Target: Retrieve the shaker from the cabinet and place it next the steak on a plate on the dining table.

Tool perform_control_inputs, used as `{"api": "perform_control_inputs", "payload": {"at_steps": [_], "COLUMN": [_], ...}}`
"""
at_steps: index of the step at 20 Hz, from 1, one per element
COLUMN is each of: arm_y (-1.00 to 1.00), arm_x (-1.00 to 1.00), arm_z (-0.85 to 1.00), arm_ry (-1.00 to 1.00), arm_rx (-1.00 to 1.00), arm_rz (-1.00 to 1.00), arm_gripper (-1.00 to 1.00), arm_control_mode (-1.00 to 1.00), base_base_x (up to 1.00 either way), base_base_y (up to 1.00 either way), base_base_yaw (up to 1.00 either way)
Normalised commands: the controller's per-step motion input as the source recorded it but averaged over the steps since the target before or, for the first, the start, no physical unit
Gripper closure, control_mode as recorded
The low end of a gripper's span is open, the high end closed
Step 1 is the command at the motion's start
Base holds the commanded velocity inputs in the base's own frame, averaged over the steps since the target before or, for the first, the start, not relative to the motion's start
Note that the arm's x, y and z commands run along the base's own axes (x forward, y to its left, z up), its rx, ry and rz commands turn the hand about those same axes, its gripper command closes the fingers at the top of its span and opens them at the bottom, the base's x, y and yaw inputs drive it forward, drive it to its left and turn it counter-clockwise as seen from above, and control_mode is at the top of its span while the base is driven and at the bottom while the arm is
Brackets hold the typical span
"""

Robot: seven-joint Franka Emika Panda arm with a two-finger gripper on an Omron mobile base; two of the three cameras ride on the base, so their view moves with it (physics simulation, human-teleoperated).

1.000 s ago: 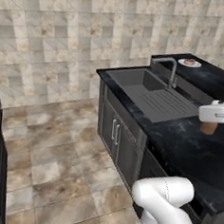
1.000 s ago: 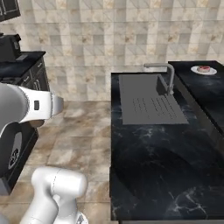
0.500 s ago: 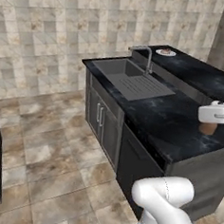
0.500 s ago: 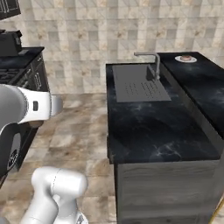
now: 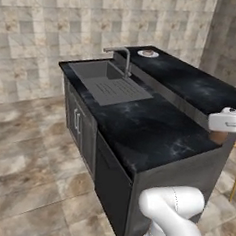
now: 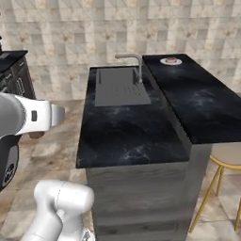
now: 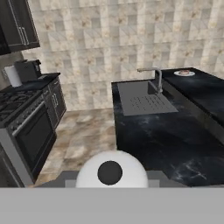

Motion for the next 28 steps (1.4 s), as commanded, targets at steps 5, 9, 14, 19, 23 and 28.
{"api": "perform_control_inputs", "payload": {"at_steps": [5,9,14,19,23,28], "arm_y": [0.0,0.0,0.0,0.0,0.0,0.0], "arm_x": [0.0,0.0,0.0,0.0,0.0,0.0], "arm_z": [0.0,0.0,0.0,0.0,0.0,0.0], "arm_ry": [0.0,0.0,0.0,0.0,0.0,0.0], "arm_rx": [0.0,0.0,0.0,0.0,0.0,0.0], "arm_rz": [0.0,0.0,0.0,0.0,0.0,0.0], "arm_gripper": [1.0,1.0,1.0,1.0,1.0,1.0], "arm_control_mode": [1.0,1.0,1.0,1.0,1.0,1.0], "base_base_x": [0.91,0.94,0.78,0.47,0.02,-0.02], "base_base_y": [-0.99,-1.0,-1.0,-1.0,-1.0,-0.98], "base_base_yaw": [-0.05,-0.01,0.0,0.0,0.0,-0.19]}}
